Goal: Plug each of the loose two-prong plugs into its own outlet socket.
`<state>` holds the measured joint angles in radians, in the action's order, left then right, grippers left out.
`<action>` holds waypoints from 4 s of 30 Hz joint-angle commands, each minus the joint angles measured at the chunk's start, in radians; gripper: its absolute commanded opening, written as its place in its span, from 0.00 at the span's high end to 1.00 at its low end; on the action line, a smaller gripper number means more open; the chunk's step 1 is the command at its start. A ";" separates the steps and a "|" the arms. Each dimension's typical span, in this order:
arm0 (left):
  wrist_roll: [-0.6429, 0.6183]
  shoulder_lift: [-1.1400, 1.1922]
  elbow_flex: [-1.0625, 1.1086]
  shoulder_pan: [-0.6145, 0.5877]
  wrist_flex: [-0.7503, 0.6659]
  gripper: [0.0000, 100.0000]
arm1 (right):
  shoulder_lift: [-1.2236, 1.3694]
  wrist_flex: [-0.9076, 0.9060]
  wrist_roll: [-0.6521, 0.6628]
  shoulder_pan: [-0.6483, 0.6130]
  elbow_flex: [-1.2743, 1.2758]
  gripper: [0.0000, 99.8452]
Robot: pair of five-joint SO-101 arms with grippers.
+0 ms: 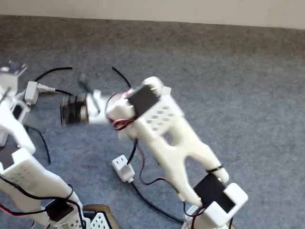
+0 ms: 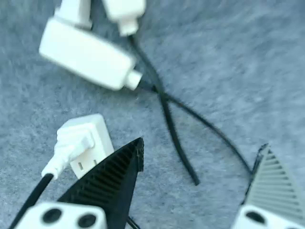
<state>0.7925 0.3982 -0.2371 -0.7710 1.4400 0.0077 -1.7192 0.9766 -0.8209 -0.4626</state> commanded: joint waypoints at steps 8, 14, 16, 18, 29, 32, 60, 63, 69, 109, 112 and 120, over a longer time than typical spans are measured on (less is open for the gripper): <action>-0.163 -0.067 -0.288 0.364 0.328 0.64 | -0.189 -0.045 -0.413 0.406 -0.166 0.75; -0.160 -0.222 -0.074 0.568 0.327 0.64 | -0.308 -0.045 -0.480 0.616 0.073 0.75; -0.130 -0.283 0.004 0.642 0.327 0.64 | -0.349 -0.041 -0.509 0.638 0.245 0.75; -0.058 -0.352 0.096 0.708 0.327 0.68 | -0.403 0.007 -0.519 0.638 0.447 0.75; 0.226 -0.676 0.736 0.792 0.020 0.70 | -0.880 0.691 -0.589 0.654 1.570 0.75; 0.269 -0.748 0.871 0.806 -0.120 0.65 | -0.915 0.743 -0.595 0.654 1.673 0.75; 0.230 -0.918 1.420 1.110 -0.769 0.64 | -0.923 0.852 -0.597 0.653 1.799 0.75; 0.118 -0.921 1.422 1.069 -0.769 0.67 | -0.921 0.852 -0.597 0.653 1.799 0.75; -0.184 -0.915 1.331 0.880 -0.770 0.67 | -0.926 0.852 -0.615 0.653 1.799 0.75; -1.226 -0.323 0.739 1.090 -0.290 0.67 | -0.923 0.852 -0.638 0.653 1.799 0.75; -1.221 -0.222 0.696 1.156 -0.167 0.67 | -0.921 0.854 -0.638 0.653 1.799 0.75; -1.198 -0.021 0.466 1.082 0.137 0.74 | -0.920 0.854 -0.638 0.653 1.799 0.75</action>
<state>-0.4304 0.3061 0.3322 0.3644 1.4784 -0.8961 -0.8815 0.3475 -0.1749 1.3418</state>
